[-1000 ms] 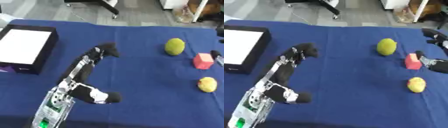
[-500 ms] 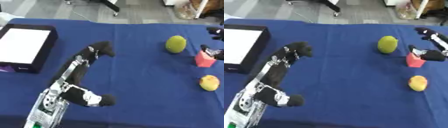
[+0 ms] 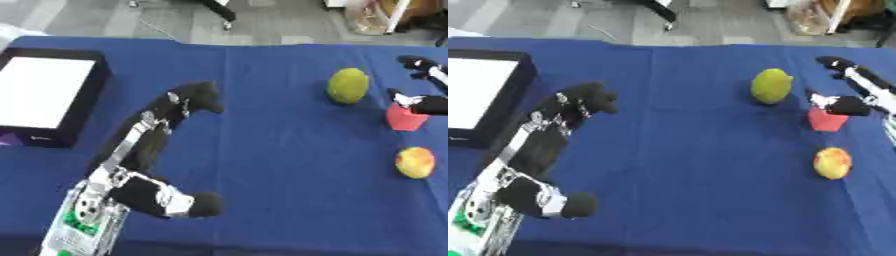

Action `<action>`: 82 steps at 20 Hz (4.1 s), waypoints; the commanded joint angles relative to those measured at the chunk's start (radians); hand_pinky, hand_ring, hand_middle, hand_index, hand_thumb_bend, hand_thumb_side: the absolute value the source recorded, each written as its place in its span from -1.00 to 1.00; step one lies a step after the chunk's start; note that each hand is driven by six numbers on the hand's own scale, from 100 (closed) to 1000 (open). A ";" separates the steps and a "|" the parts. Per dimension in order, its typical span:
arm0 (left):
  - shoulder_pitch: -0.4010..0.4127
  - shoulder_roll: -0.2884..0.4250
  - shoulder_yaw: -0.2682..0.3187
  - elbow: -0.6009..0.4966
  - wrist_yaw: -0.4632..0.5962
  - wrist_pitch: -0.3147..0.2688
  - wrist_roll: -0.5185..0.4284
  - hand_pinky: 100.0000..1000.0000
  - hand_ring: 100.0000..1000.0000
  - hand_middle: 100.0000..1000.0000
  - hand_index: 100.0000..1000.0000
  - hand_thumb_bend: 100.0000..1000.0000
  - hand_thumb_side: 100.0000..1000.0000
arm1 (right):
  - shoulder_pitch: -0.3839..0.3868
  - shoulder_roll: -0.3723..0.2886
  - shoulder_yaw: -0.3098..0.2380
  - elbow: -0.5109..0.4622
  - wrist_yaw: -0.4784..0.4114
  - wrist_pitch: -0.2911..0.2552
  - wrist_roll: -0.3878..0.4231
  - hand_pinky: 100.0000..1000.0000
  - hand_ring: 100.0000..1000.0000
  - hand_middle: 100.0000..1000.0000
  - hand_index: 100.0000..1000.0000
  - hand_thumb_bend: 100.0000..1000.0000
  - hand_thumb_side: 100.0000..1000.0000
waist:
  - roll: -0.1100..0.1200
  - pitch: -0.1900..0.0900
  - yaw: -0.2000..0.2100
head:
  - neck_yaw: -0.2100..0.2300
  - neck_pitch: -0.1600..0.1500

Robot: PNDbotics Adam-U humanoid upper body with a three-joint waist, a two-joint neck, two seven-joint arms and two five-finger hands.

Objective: Pick up the objects with one hand, pass them to the other hand, and then place them into the box on the other side of the table.

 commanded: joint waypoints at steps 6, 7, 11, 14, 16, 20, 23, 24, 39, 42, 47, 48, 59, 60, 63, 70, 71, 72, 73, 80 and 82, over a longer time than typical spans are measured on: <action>-0.043 -0.028 -0.010 -0.021 0.017 -0.006 -0.019 0.91 0.77 0.29 0.80 0.61 -0.40 | -0.039 -0.016 0.003 0.021 0.064 0.011 0.002 0.87 1.00 1.00 0.95 -0.67 -0.31 | 0.004 0.004 0.044 | -0.054 -0.002; -0.047 -0.030 -0.011 -0.021 0.019 -0.007 -0.021 0.91 0.77 0.29 0.80 0.61 -0.40 | -0.041 -0.014 0.004 0.026 0.074 0.016 0.003 0.87 1.00 1.00 0.96 -0.66 -0.31 | 0.004 0.007 0.050 | -0.057 -0.002; -0.060 -0.039 -0.015 -0.021 0.025 -0.010 -0.028 0.91 0.76 0.29 0.80 0.60 -0.40 | -0.049 -0.001 0.006 0.054 0.127 0.034 0.007 0.85 1.00 1.00 0.95 -0.67 -0.35 | 0.004 0.014 0.071 | -0.066 -0.002; -0.063 -0.041 -0.017 -0.021 0.027 -0.010 -0.031 0.91 0.76 0.29 0.80 0.60 -0.40 | -0.054 0.014 0.007 0.073 0.160 0.035 0.015 0.84 1.00 1.00 0.93 -0.71 -0.42 | 0.002 0.018 0.078 | -0.067 -0.002; -0.064 -0.041 -0.018 -0.021 0.028 -0.010 -0.033 0.91 0.76 0.29 0.80 0.60 -0.40 | -0.055 0.020 0.008 0.082 0.180 0.034 0.018 0.83 1.00 1.00 0.91 -0.76 -0.51 | 0.001 0.019 0.079 | -0.067 -0.002; -0.064 -0.041 -0.018 -0.021 0.030 -0.011 -0.033 0.91 0.76 0.29 0.80 0.60 -0.40 | -0.053 0.026 0.005 0.093 0.210 0.033 0.016 0.82 1.00 1.00 0.86 -0.79 -0.60 | -0.001 0.019 0.080 | -0.066 -0.002; -0.063 -0.041 -0.019 -0.021 0.030 -0.010 -0.034 0.91 0.76 0.29 0.80 0.59 -0.39 | -0.053 0.027 0.004 0.092 0.226 0.032 0.004 0.76 1.00 1.00 0.68 -0.85 -0.75 | -0.002 0.019 0.080 | -0.066 -0.002; -0.063 -0.041 -0.019 -0.021 0.030 -0.010 -0.034 0.91 0.76 0.29 0.80 0.58 -0.39 | -0.053 0.027 0.001 0.089 0.231 0.035 -0.012 0.74 1.00 1.00 0.58 -0.88 -0.83 | -0.002 0.019 0.080 | -0.066 -0.002; -0.060 -0.040 -0.020 -0.021 0.030 -0.006 -0.030 0.91 0.76 0.28 0.80 0.57 -0.39 | -0.048 0.024 0.007 0.040 0.244 0.102 -0.367 0.51 0.84 0.41 -0.27 -1.00 -1.00 | -0.004 0.019 0.078 | -0.065 -0.002; -0.055 -0.038 -0.019 -0.021 0.029 -0.003 -0.029 0.91 0.76 0.28 0.80 0.55 -0.38 | -0.054 0.022 0.019 0.001 0.227 0.079 -0.366 0.44 0.77 0.17 -0.71 -1.00 -1.00 | -0.005 0.016 0.072 | -0.065 -0.002; -0.042 -0.031 -0.019 -0.021 0.027 0.007 -0.022 0.92 0.77 0.28 0.80 0.55 -0.38 | -0.043 0.004 0.036 -0.106 0.175 0.035 -0.308 0.43 0.75 0.12 -0.79 -1.00 -1.00 | -0.008 0.008 0.059 | -0.057 -0.002; -0.040 -0.030 -0.018 -0.021 0.027 0.009 -0.021 0.92 0.77 0.28 0.80 0.55 -0.38 | -0.041 0.001 0.040 -0.128 0.164 0.030 -0.294 0.42 0.74 0.11 -0.80 -1.00 -1.00 | -0.009 0.007 0.057 | -0.054 -0.002; -0.012 -0.017 -0.018 0.028 0.011 0.014 0.002 0.92 0.78 0.27 0.79 0.55 -0.37 | -0.033 -0.022 0.085 -0.411 0.008 0.032 -0.185 0.43 0.71 0.08 -0.82 -1.00 -1.00 | -0.015 -0.005 0.022 | -0.020 -0.002; -0.010 -0.017 -0.019 0.034 0.009 0.013 0.005 0.92 0.78 0.27 0.79 0.54 -0.37 | -0.034 -0.024 0.090 -0.437 -0.008 0.034 -0.179 0.43 0.70 0.08 -0.82 -1.00 -1.00 | -0.016 -0.006 0.019 | -0.017 -0.002; -0.003 -0.014 -0.019 0.055 -0.001 0.010 0.014 0.92 0.78 0.27 0.78 0.53 -0.37 | -0.040 -0.029 0.107 -0.515 -0.056 0.030 -0.156 0.43 0.68 0.06 -0.82 -1.00 -1.00 | -0.018 -0.009 0.011 | -0.010 -0.002; 0.008 -0.013 -0.014 0.107 -0.049 0.013 0.084 0.93 0.86 0.28 0.75 0.50 -0.39 | -0.053 -0.030 0.154 -0.688 -0.132 0.022 -0.086 0.43 0.67 0.06 -0.82 -1.00 -1.00 | -0.023 -0.018 -0.001 | 0.001 -0.002; 0.009 -0.014 -0.016 0.117 -0.053 0.013 0.092 0.93 0.86 0.28 0.75 0.49 -0.39 | -0.055 -0.028 0.163 -0.714 -0.147 0.027 -0.072 0.43 0.67 0.06 -0.82 -1.00 -1.00 | -0.024 -0.019 -0.002 | 0.003 -0.002; 0.009 -0.016 -0.018 0.127 -0.056 0.011 0.099 0.93 0.86 0.28 0.75 0.49 -0.39 | -0.056 -0.027 0.169 -0.739 -0.161 0.034 -0.058 0.43 0.67 0.06 -0.82 -1.00 -1.00 | -0.025 -0.020 -0.003 | 0.005 -0.002; 0.009 -0.018 -0.019 0.138 -0.058 0.010 0.104 0.93 0.86 0.28 0.75 0.48 -0.39 | -0.059 -0.024 0.175 -0.764 -0.175 0.039 -0.044 0.43 0.67 0.06 -0.82 -1.00 -1.00 | -0.026 -0.022 -0.004 | 0.007 -0.002; -0.013 -0.044 -0.027 0.234 -0.051 -0.002 0.131 0.93 0.86 0.27 0.75 0.35 -0.37 | -0.061 0.001 0.198 -0.947 -0.257 0.115 0.039 0.44 0.68 0.07 -0.82 -1.00 -1.00 | -0.032 -0.031 -0.012 | 0.027 -0.002; -0.024 -0.052 -0.029 0.259 -0.046 -0.007 0.138 0.93 0.85 0.27 0.75 0.34 -0.36 | -0.054 0.012 0.199 -1.005 -0.274 0.150 0.054 0.44 0.68 0.07 -0.82 -1.00 -1.00 | -0.034 -0.033 -0.015 | 0.032 -0.002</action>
